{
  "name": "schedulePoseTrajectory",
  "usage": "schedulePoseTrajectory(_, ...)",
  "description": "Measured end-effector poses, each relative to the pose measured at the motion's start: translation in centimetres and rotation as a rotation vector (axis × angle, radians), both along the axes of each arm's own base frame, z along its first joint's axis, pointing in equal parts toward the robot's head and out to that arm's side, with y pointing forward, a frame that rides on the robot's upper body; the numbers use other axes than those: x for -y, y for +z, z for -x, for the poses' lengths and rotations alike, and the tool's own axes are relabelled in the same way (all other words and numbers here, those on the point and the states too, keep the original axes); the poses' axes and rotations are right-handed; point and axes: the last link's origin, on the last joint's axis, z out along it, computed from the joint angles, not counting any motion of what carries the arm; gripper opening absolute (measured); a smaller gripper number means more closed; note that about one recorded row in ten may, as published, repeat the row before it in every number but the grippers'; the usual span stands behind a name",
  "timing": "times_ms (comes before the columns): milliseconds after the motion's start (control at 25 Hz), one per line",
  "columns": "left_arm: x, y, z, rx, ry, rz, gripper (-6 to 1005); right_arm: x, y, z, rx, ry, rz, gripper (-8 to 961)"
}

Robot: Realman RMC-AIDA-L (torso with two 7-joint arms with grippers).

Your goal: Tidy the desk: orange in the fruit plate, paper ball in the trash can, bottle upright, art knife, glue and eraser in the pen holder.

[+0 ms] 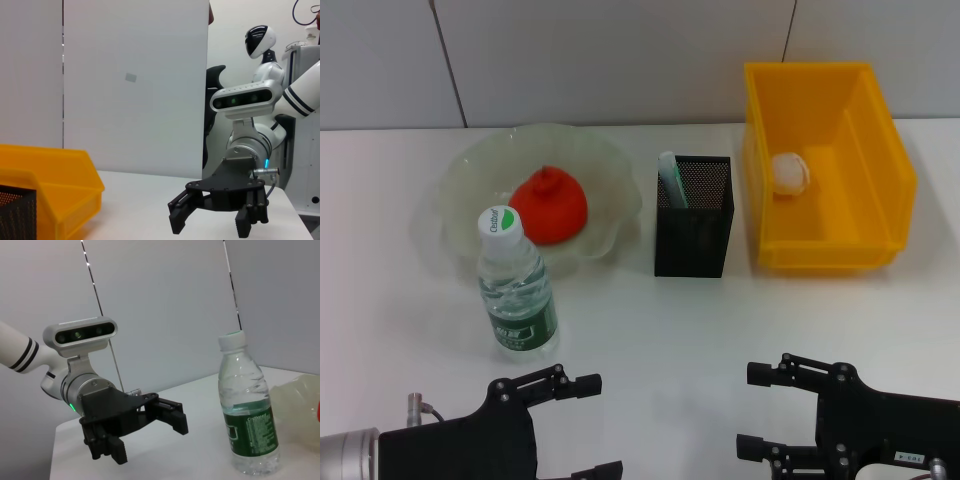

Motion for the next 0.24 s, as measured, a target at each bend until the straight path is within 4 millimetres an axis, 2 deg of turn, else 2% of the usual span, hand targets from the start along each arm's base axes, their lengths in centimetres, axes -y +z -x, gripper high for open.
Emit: schedulePoseTrajectory(240,-0.04,0.04,0.0,0.004,0.004,-0.006,806,0.06,-0.02,-0.02,-0.002,-0.002,-0.002,816)
